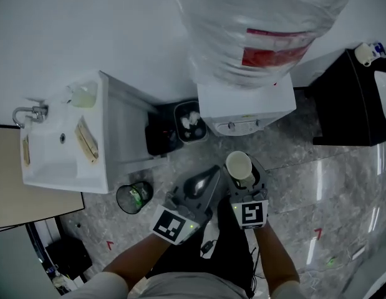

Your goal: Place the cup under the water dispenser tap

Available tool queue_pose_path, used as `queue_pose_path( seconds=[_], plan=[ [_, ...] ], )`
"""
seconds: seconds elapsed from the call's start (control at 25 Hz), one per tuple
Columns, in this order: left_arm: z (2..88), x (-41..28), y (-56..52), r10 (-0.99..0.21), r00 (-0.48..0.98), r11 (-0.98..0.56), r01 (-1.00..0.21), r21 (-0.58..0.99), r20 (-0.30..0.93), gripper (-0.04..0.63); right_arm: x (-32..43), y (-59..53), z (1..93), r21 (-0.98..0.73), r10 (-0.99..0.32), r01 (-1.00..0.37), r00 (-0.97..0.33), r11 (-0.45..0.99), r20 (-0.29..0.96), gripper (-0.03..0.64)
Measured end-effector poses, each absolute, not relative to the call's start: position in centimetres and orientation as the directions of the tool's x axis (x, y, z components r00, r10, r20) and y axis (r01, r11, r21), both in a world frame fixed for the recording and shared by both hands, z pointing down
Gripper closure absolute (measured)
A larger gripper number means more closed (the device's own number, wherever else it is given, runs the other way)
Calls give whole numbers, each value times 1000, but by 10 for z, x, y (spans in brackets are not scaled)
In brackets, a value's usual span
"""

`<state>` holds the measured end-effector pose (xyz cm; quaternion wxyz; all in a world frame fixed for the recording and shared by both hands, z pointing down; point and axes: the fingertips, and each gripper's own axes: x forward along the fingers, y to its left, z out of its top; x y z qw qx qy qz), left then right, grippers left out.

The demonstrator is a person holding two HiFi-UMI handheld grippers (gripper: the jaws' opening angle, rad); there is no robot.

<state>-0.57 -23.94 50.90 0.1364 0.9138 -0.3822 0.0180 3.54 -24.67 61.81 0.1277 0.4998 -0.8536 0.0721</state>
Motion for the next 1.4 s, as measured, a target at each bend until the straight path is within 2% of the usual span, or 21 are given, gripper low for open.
queue_pose_path(
  seconds=[0.16,0.44,0.64,1.04,1.4],
  plan=[
    [559,-9,-254,-681,718,-680,-694,239,147,591,31,-260,697,-39,-835,-893,-434,448,338,339],
    [642,-26,-275,-683,708,-668,-706,237,182,591,32,-305,846,-25,-806,-901,-399,433,437,339],
    [685,-35,-281,-683,697,-658,-717,231,219,591,33,-336,917,11,-785,-896,-383,444,486,339],
    [715,-45,-288,-684,682,-643,-731,228,258,591,23,-372,962,63,-787,-881,-385,469,483,337],
    [710,-46,-286,-681,680,-636,-734,239,274,591,22,-373,970,69,-724,-851,-399,521,562,329]
  ],
)
